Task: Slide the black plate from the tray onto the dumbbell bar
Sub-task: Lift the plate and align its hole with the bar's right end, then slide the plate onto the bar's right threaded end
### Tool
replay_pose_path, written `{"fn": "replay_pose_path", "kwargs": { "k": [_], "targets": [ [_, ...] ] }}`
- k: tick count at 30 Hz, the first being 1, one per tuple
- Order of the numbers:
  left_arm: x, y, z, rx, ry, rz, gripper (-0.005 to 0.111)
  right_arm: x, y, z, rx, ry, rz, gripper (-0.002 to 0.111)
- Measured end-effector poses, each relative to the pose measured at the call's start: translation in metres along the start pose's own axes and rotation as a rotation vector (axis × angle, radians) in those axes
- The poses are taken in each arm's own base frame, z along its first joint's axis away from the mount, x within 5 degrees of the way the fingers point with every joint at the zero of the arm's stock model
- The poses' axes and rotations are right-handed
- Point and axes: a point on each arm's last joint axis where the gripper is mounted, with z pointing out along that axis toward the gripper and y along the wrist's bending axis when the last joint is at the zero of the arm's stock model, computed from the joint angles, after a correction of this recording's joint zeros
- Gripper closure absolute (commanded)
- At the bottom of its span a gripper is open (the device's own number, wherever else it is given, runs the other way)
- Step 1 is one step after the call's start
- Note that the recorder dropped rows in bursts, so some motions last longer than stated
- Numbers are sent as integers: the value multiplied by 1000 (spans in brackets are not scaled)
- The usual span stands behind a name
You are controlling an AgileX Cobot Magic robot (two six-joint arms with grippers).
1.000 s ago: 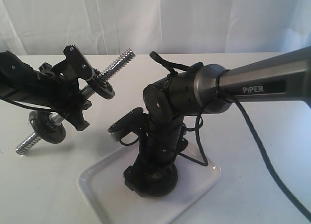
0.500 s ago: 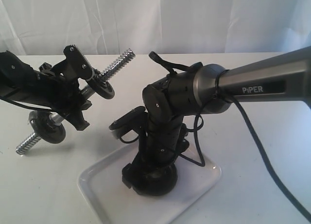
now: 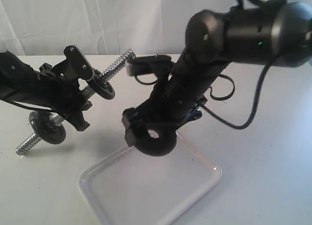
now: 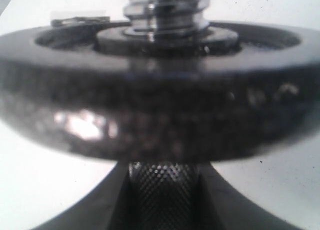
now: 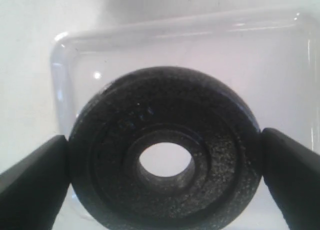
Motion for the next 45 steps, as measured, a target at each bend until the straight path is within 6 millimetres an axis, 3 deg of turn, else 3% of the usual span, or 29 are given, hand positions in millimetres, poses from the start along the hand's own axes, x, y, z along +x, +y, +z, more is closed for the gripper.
{"fn": "replay_pose_path", "kwargs": {
  "k": [16,22,29,40,45],
  "targets": [
    [0,-4,-2,46,13,-12,107,-21,-65,-52,-394,-304,263,108],
    [0,-5,-3,60,16,-22,107,-30,-85,-51,-486,-343,300,108],
    [-8,-16,-9,109,3,-14,107,-45,-95,-41,-606,-322,299,108],
    [-12,-21,-14,136,-5,4,107,-56,-118,-70,-613,-392,279,108],
    [-15,-24,-18,153,-10,11,107,-60,-133,-63,-622,-382,293,108]
  ]
}}
